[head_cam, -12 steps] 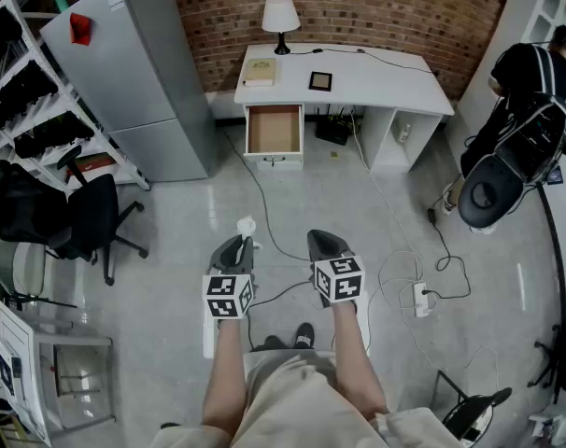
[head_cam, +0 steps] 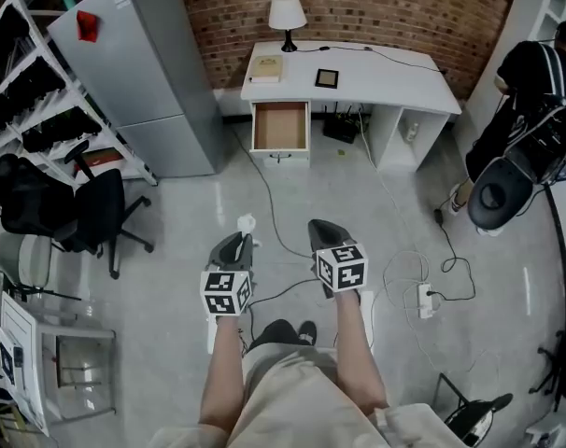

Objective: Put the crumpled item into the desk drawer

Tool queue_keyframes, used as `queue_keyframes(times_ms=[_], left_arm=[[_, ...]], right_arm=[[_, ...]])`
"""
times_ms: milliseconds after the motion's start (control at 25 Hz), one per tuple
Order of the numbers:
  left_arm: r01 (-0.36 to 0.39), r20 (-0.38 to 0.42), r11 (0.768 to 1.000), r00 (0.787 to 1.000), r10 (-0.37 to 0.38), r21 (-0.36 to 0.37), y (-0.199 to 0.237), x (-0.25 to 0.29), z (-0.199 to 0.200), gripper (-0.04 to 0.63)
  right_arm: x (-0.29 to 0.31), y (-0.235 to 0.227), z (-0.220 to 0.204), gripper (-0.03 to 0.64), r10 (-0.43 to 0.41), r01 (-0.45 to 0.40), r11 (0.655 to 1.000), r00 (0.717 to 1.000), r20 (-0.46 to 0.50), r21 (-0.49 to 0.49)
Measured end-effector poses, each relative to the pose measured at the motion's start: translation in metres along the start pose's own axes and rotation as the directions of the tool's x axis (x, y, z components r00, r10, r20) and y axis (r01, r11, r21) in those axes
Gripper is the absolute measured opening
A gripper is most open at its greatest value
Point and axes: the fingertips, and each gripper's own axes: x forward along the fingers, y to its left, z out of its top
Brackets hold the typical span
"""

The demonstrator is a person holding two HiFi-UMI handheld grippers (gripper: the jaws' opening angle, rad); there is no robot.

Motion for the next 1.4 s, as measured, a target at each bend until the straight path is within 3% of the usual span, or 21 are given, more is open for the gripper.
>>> queue_keyframes(times_ms=[160,320,400,560,760,960,1280,1400], left_arm=[[-0.039,-0.014,0.999,0.999,0.04,0.019,0.022,-0.014,-0.003,0.061],[-0.089,0.003,0.992,0.996,0.09,-0.085,0.046,-0.014,-0.005,0.061],[-0.085,0.011,0.99,0.996,0.087,-0.114,0.046,-0.007,-0.003,0.061],[-0.053,0.01,0.994,0.998,0.055,-0.101,0.041,0.01,0.001,0.061],[-0.004,0.034,0.987,0.999,0.01,-0.164,0.046,0.051,0.015,0.061],[0.033,0.034,0.988,0.999,-0.028,-0.153,0.052,0.1,0.032,0.061],[0.049,0.012,0.98,0.999,-0.048,-0.193,0.089,0.178,0.041,0.061],[0.042,-0.009,0.978,0.999,-0.044,-0.204,0.115,0.209,0.04,0.061]], right_arm=[[0.003,-0.005,0.008,0.025,0.004,-0.005,0.999,0.999,0.045,0.041],[0.007,-0.006,0.008,0.025,0.063,-0.068,0.994,0.996,0.061,0.081],[0.009,-0.008,0.003,0.025,0.084,-0.086,0.995,0.996,0.033,0.058],[0.013,-0.009,-0.001,0.025,0.101,-0.102,0.994,0.995,0.012,0.048],[0.025,-0.022,0.014,0.025,0.164,-0.174,0.974,0.984,0.074,0.148],[0.053,-0.046,0.016,0.025,0.146,-0.147,0.984,0.989,0.023,0.098],[0.125,-0.097,0.028,0.025,0.123,-0.126,0.978,0.992,0.029,0.164],[0.162,-0.102,0.033,0.025,0.154,-0.155,0.973,0.988,0.018,0.17]])
